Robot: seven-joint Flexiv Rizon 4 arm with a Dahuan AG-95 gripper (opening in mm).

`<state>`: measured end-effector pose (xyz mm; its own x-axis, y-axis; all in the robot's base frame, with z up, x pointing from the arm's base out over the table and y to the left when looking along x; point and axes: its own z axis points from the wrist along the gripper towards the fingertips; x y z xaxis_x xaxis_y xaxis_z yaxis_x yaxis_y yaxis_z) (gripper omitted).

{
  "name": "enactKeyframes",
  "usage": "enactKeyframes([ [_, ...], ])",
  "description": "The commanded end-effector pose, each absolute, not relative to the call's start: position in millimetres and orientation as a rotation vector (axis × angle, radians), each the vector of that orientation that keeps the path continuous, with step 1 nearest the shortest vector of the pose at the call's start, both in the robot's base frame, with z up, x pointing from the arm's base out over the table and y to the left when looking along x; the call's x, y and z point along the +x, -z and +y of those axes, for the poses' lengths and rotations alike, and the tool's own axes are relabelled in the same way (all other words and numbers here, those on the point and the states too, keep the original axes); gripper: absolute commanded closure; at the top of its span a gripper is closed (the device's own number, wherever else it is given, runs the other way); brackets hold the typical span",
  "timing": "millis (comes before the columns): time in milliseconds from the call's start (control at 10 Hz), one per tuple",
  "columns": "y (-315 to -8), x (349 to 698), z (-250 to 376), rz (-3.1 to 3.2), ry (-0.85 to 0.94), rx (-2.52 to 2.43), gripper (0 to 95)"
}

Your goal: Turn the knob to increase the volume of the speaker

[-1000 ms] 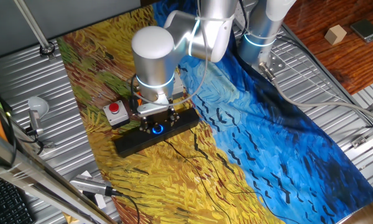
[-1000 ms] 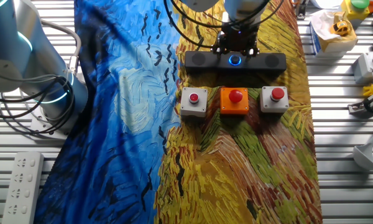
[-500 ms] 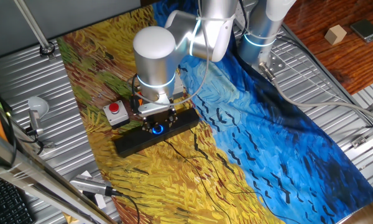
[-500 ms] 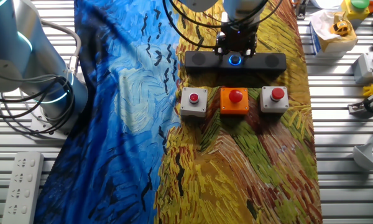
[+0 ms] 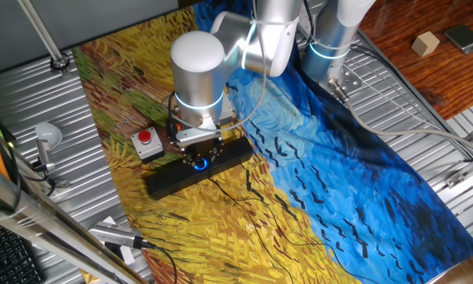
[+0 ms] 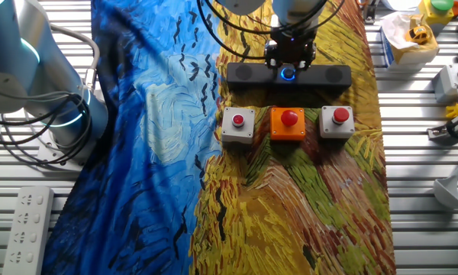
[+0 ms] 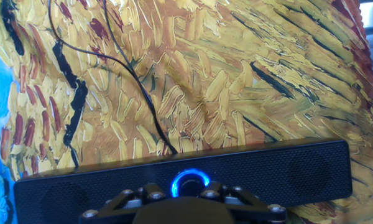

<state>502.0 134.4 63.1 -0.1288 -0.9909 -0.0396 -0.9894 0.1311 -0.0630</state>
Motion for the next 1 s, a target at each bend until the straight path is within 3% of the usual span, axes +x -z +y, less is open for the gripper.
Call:
enactKeyframes([
  [100, -62.9, 503.1, 134.5, 2.307, 0.042, -2.016, 57.0],
  [200, -62.6, 503.1, 134.5, 2.307, 0.048, -2.009, 95.0],
  [1000, -60.8, 504.1, 134.6, 2.539, 0.054, -1.665, 95.0],
])
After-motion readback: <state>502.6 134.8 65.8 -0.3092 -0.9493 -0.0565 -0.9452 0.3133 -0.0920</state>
